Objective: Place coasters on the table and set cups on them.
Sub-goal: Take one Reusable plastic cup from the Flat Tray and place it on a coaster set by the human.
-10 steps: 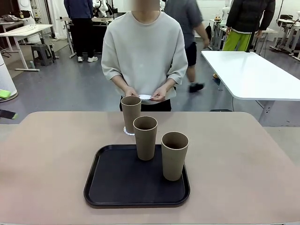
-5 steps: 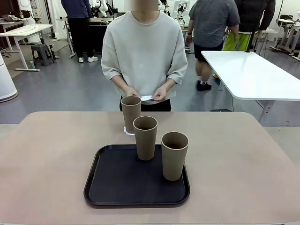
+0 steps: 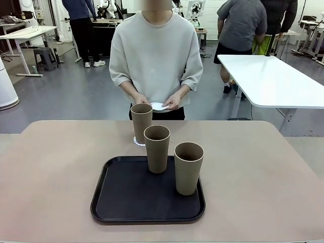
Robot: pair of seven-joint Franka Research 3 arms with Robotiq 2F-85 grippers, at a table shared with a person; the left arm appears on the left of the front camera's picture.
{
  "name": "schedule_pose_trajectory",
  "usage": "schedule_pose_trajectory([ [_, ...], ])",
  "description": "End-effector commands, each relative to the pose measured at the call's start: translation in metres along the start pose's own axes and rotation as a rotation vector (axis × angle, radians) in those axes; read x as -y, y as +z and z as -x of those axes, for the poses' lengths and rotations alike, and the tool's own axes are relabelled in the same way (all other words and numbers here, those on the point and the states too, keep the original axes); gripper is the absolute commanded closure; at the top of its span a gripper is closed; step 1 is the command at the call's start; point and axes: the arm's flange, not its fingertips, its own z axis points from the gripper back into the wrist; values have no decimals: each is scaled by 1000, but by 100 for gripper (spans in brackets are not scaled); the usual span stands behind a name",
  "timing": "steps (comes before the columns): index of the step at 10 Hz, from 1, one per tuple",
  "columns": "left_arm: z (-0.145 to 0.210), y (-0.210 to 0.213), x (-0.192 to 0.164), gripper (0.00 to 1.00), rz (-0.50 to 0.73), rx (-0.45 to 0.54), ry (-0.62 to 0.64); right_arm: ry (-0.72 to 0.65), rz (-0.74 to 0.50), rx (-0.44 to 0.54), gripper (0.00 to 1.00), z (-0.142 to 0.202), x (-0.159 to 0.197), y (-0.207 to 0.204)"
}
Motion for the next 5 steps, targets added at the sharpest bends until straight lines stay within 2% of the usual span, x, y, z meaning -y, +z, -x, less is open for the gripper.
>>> schedule_pose_trajectory([
  [1, 1, 3, -1, 0, -22, 26, -1, 12, -19, 0, 0, -1, 0, 0],
  [5, 1, 3, -1, 0, -22, 26, -1, 12, -19, 0, 0, -1, 0, 0],
])
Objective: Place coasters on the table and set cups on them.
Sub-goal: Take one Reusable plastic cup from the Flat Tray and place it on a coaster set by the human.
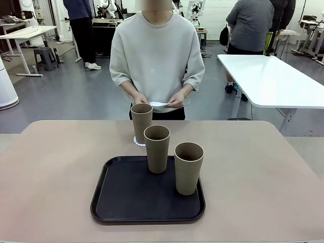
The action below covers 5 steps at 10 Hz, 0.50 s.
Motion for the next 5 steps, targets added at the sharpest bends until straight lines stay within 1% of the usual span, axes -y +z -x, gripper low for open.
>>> schedule_pose_trajectory([
  [1, 1, -1, 0, 0, -11, 13, -2, 12, -19, 0, 0, -1, 0, 0],
  [5, 1, -1, 0, 0, -11, 13, -2, 12, -19, 0, 0, -1, 0, 0],
])
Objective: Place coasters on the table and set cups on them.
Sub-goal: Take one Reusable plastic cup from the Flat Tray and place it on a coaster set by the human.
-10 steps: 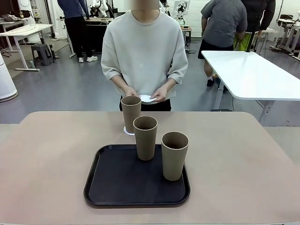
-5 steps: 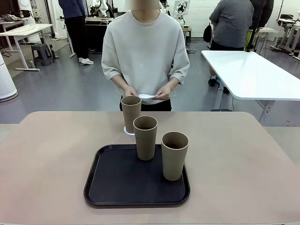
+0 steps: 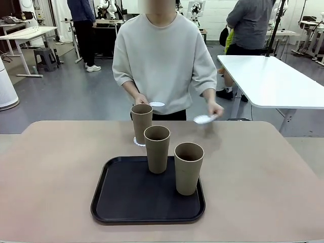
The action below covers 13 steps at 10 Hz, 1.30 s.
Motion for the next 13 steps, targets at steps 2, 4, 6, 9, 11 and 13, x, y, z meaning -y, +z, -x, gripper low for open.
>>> schedule_pose_trajectory([
  [2, 1, -1, 0, 0, -11, 13, -2, 12, -19, 0, 0, -1, 0, 0],
  [4, 1, -1, 0, 0, -11, 13, -2, 12, -19, 0, 0, -1, 0, 0],
  [6, 1, -1, 0, 0, -11, 13, -2, 12, -19, 0, 0, -1, 0, 0],
  [9, 1, -1, 0, 0, -11, 13, -2, 0, 0, 0, 0, 0, 0, 0],
  [11, 1, -1, 0, 0, -11, 13, -2, -33, 270, 15, 0, -30, -42, -8],
  [13, 1, -1, 0, 0, -11, 13, -2, -37, 465, -22, 0, -52, -90, -12],
])
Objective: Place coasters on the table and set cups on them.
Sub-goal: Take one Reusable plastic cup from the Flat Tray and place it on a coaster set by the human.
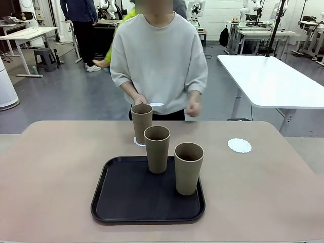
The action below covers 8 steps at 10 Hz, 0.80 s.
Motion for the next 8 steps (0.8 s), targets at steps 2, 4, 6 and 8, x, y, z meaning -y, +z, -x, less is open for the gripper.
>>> schedule_pose_trajectory([
  [2, 1, 0, 0, 0, -11, 13, -2, 197, 507, -110, 0, -9, -54, -8],
  [4, 1, 0, 0, 0, -11, 13, -2, 368, 672, -86, 0, -12, -73, -42],
  [6, 1, 0, 0, 0, -11, 13, -2, 533, 717, -72, 0, -3, -77, -82],
  [8, 1, 0, 0, 0, -11, 13, -2, 676, 642, -145, 0, 5, -64, -97],
])
